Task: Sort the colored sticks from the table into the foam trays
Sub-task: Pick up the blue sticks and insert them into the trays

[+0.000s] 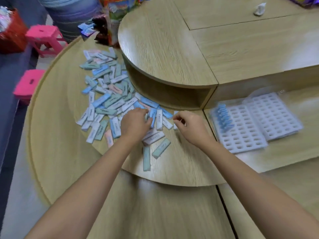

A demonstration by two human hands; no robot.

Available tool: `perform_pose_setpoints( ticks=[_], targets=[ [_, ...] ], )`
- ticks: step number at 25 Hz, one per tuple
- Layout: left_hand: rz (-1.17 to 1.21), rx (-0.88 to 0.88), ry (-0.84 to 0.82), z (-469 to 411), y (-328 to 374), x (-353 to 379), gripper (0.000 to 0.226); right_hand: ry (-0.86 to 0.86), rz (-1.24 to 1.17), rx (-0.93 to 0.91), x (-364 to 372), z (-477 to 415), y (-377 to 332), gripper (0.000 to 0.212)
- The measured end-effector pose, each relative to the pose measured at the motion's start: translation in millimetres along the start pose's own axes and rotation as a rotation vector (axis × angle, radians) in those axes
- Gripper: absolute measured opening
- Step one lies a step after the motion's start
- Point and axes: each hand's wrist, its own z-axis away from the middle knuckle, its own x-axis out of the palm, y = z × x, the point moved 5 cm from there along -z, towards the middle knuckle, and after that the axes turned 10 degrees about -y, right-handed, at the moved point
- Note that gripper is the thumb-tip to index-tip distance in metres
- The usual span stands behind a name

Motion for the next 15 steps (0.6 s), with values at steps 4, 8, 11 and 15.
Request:
perform_pose_setpoints(
  ticks=[4, 8, 11, 15],
  targets=[
    [-0.198, 0.110, -0.058, -18.6, 4.2, 13.7, 0.038, 0.071, 0.005, 0.118, 4.8, -32.2, -13.0, 0.012],
    [-0.131, 0.050, -0.068, -18.9, -1.4, 25.2, 0.043, 0.029, 0.095, 0.250, 10.4, -58.0, -7.1, 0.013],
    [-0.084, 0.052, -0.071, -15.8, -2.4, 28.4, 0.036, -0.064, 0.225, 0.323, 21.8, -68.4, -2.2, 0.017],
    [0.155, 0.062, -0.081, -12.8, -15.1, 21.2, 0.025, -0.075, 0.356, 0.338, 31.5, -70.4, -0.9, 0.030]
  ],
)
